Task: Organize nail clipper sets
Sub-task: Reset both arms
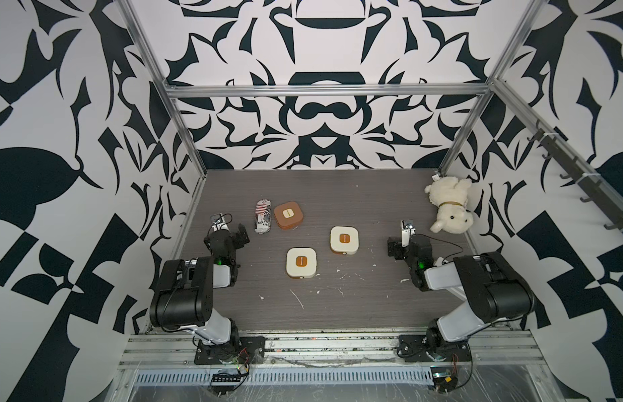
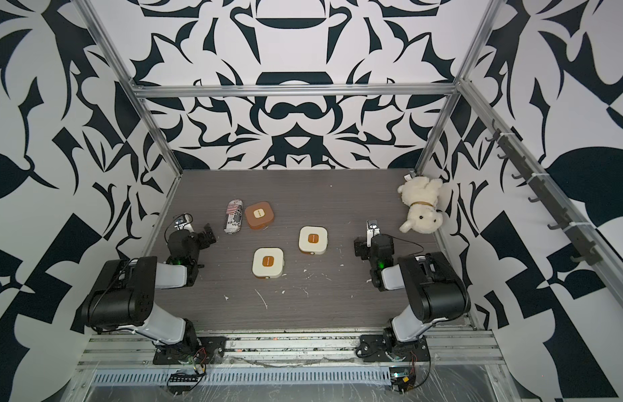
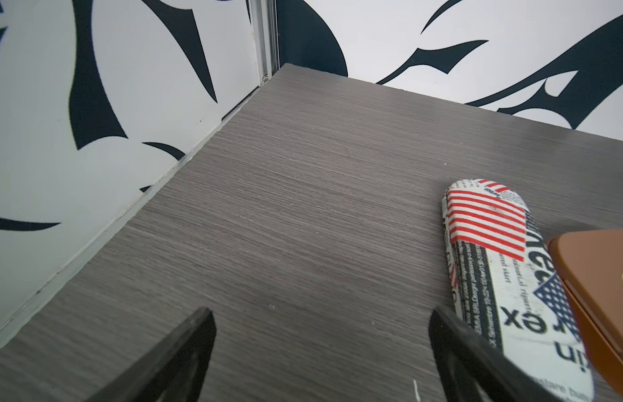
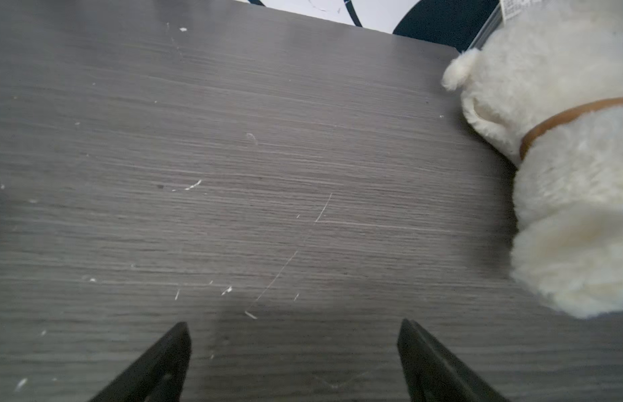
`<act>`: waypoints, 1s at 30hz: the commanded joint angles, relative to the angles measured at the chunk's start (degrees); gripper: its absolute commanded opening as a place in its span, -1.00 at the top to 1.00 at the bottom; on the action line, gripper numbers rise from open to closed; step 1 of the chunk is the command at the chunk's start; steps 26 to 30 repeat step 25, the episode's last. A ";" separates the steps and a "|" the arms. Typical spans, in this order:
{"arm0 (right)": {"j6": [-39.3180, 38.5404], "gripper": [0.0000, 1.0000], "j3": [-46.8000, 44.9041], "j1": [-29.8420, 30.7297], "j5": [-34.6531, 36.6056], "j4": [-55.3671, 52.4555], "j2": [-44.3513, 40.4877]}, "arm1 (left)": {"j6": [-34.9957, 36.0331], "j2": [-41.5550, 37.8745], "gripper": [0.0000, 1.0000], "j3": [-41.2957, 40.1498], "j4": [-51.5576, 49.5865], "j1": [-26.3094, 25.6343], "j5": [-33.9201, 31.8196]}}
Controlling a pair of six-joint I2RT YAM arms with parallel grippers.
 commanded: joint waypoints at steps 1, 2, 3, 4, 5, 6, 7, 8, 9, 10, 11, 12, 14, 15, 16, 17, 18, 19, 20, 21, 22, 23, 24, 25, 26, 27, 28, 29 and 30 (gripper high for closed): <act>3.41 -1.00 4.04 -1.68 -0.92 -0.22 -1.49 | -0.12 0.12 -1.00 1.45 -1.28 0.12 0.27; 4.45 -1.00 3.94 -3.04 -2.01 0.00 -1.46 | -0.12 0.09 -1.00 1.52 -1.33 0.12 0.21; 4.79 -1.00 3.73 -3.66 -2.32 0.49 -1.33 | -0.12 0.17 -1.00 1.38 -0.91 0.12 0.12; 4.74 -1.00 3.77 -3.62 -2.19 0.16 -1.44 | -0.13 0.18 -1.00 1.26 -0.66 0.07 0.12; 4.71 -1.00 3.78 -3.64 -2.18 -0.23 -1.70 | -0.18 0.05 -1.00 1.22 -0.68 0.03 0.03; 4.77 -1.00 3.60 -3.65 -2.10 0.12 -1.75 | -0.05 -0.07 -1.00 0.97 -0.59 -0.10 -0.05; 4.82 -1.00 3.36 -3.60 -1.91 0.33 -1.95 | 0.18 -0.09 -1.00 0.91 -0.59 -0.27 -0.24; 4.87 -1.00 3.16 -3.52 -1.62 0.68 -2.08 | 0.36 -0.25 -1.00 0.88 -0.38 -0.40 -0.43; 4.91 -1.00 2.89 -3.48 -1.63 1.21 -2.07 | 0.37 -0.24 -1.00 0.67 0.01 -0.49 -0.58; 4.86 -1.00 2.98 -3.42 -2.14 0.97 -2.10 | 0.49 -0.18 -1.00 0.56 0.20 -0.57 -0.74; 4.43 -1.00 3.15 -3.43 -2.16 0.63 -2.07 | 0.56 -0.20 -1.00 0.57 0.20 -0.58 -0.81; 4.79 -1.00 2.86 -3.30 -2.03 1.07 -2.12 | 0.58 -0.26 -1.00 0.56 0.18 -0.66 -0.86; 4.51 -1.00 3.06 -3.25 -2.01 0.88 -2.08 | 0.53 -0.15 -1.00 0.64 0.13 -0.66 -0.88; 4.59 -1.00 3.00 -3.21 -2.03 0.93 -2.09 | 0.51 -0.11 -1.00 0.65 0.12 -0.67 -0.88; 4.71 -1.00 3.09 -3.23 -2.07 0.88 -2.03 | 0.53 -0.16 -1.00 0.62 0.04 -0.67 -0.82; 4.40 -1.00 3.44 -3.14 -2.22 0.51 -1.69 | 0.55 -0.15 -1.00 0.72 0.03 -0.67 -0.78; 3.68 -1.00 3.85 -2.83 -1.96 0.41 -1.25 | 0.50 -0.15 -1.00 0.85 -0.13 -0.67 -0.82; 3.57 -1.00 3.99 -2.63 -1.85 0.33 -1.12 | 0.46 -0.02 -1.00 1.04 -0.40 -0.69 -0.96; 3.70 -1.00 4.17 -2.66 -2.01 -0.14 -1.10 | 0.49 0.01 -1.00 1.04 -0.49 -0.68 -0.98; 3.79 -1.00 4.32 -2.74 -2.20 -0.61 -1.28 | 0.42 0.08 -1.00 1.22 -0.66 -0.72 -0.92; 3.79 -1.00 4.41 -2.79 -2.07 -0.73 -1.20 | 0.49 0.09 -1.00 1.26 -0.67 -0.76 -1.03; 3.79 -1.00 4.30 -2.76 -1.99 -0.62 -1.30 | 0.48 0.09 -1.00 1.26 -0.61 -0.71 -0.96; 3.71 -1.00 3.77 -2.65 -1.79 -0.25 -1.81 | 0.48 0.04 -1.00 1.18 -0.68 -0.76 -1.00; 3.70 -1.00 3.35 -2.71 -1.93 0.34 -2.08 | 0.49 -0.06 -1.00 1.18 -0.69 -0.76 -1.06; 3.70 -1.00 3.35 -2.71 -1.93 0.34 -2.08 | 0.49 -0.06 -1.00 1.18 -0.69 -0.76 -1.06; 3.70 -1.00 3.35 -2.71 -1.93 0.34 -2.08 | 0.49 -0.06 -1.00 1.18 -0.69 -0.76 -1.06; 3.70 -1.00 3.35 -2.71 -1.93 0.34 -2.08 | 0.49 -0.06 -1.00 1.18 -0.69 -0.76 -1.06; 3.70 -1.00 3.35 -2.71 -1.93 0.34 -2.08 | 0.49 -0.06 -1.00 1.18 -0.69 -0.76 -1.06; 3.70 -1.00 3.35 -2.71 -1.93 0.34 -2.08 | 0.49 -0.06 -1.00 1.18 -0.69 -0.76 -1.06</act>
